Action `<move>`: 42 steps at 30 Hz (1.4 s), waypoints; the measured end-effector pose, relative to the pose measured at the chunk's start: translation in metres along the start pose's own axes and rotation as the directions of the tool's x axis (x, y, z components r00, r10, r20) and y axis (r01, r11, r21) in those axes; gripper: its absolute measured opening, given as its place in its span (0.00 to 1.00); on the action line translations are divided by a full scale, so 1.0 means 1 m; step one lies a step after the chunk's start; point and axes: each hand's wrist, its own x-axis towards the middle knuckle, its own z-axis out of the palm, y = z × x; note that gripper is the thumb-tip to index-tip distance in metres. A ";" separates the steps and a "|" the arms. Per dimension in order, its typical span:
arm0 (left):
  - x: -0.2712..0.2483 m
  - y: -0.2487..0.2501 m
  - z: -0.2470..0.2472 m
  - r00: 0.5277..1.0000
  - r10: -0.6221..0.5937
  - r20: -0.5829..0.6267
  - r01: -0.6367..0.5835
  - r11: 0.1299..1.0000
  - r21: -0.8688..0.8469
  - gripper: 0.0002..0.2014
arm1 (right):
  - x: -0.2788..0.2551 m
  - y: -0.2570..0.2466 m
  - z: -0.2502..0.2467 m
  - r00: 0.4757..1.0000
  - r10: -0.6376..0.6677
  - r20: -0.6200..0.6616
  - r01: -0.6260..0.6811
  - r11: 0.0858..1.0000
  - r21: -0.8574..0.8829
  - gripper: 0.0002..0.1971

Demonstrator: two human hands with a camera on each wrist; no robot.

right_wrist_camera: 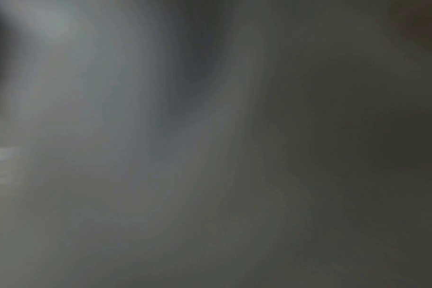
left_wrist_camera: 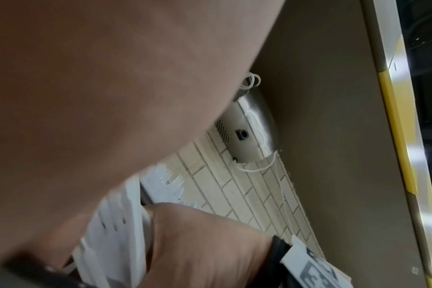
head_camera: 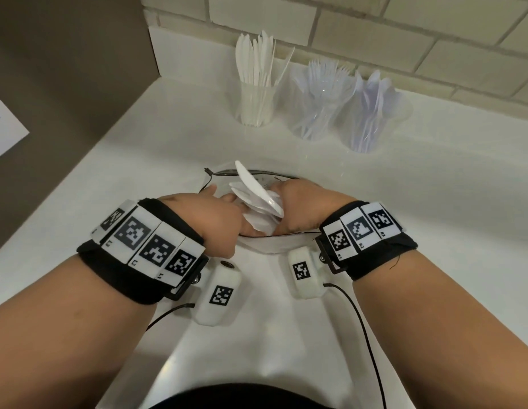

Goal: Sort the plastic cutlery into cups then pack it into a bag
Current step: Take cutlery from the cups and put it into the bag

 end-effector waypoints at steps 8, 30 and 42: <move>0.001 -0.003 0.000 0.999 0.008 -0.051 -0.014 0.993 -0.116 0.25 | 0.000 0.001 0.001 1.000 0.002 0.020 -0.001 0.999 -0.037 0.24; -0.015 0.006 -0.007 0.996 -0.030 -0.081 0.010 0.971 -0.239 0.20 | -0.013 0.011 -0.028 0.829 0.027 -0.558 0.528 0.290 0.798 0.15; 0.002 -0.005 -0.029 0.734 -0.469 -0.492 -0.461 0.188 -0.867 0.04 | -0.004 0.007 -0.016 0.870 -0.007 -0.493 0.454 0.400 0.796 0.10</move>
